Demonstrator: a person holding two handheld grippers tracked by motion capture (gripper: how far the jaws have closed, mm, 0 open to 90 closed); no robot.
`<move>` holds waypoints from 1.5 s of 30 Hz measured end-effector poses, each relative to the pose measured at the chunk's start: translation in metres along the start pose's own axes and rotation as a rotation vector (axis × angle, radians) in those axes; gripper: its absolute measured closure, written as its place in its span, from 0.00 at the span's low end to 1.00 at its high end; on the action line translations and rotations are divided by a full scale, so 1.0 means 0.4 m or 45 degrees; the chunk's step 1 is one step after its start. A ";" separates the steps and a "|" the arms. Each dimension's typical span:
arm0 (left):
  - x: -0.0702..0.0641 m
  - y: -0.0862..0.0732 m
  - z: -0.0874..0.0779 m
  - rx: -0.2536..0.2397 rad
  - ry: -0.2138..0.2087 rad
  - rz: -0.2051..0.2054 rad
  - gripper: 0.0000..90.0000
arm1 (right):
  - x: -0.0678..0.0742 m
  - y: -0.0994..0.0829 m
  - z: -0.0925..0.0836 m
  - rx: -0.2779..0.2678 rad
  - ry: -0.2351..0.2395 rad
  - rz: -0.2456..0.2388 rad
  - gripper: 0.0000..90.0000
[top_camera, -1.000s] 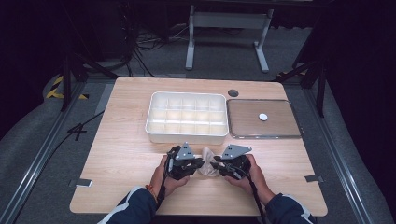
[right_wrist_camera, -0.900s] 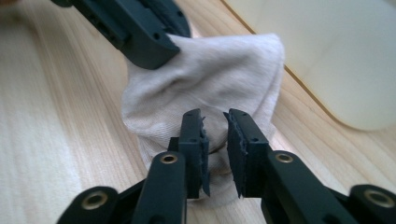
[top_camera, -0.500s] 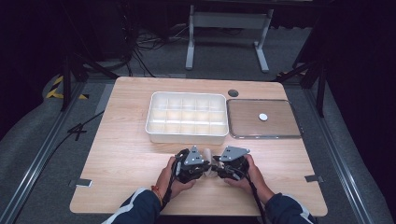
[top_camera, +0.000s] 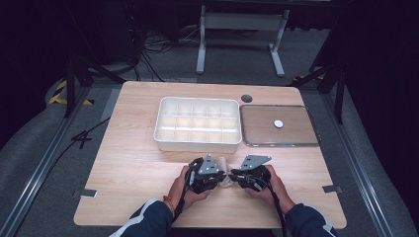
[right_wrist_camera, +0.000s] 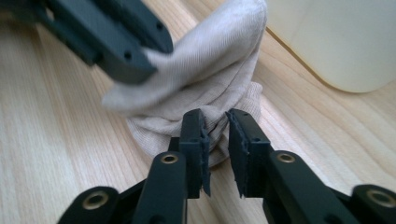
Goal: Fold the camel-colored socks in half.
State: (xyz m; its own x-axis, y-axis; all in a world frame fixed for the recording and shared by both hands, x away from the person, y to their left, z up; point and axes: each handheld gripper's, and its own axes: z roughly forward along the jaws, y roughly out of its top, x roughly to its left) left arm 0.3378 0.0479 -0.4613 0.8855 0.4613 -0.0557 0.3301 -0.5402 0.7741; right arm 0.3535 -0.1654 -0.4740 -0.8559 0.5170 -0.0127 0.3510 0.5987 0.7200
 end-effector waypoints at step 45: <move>0.031 0.010 -0.063 -0.116 -0.010 -0.059 0.80 | -0.028 0.035 0.019 -0.080 -0.049 0.042 0.89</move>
State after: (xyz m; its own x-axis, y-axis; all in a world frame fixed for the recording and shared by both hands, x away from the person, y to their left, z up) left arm 0.3418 0.0693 -0.4429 0.8725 0.4788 -0.0972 0.3400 -0.4522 0.8245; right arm 0.3709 -0.1580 -0.4689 -0.8285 0.5598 -0.0141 0.3531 0.5418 0.7627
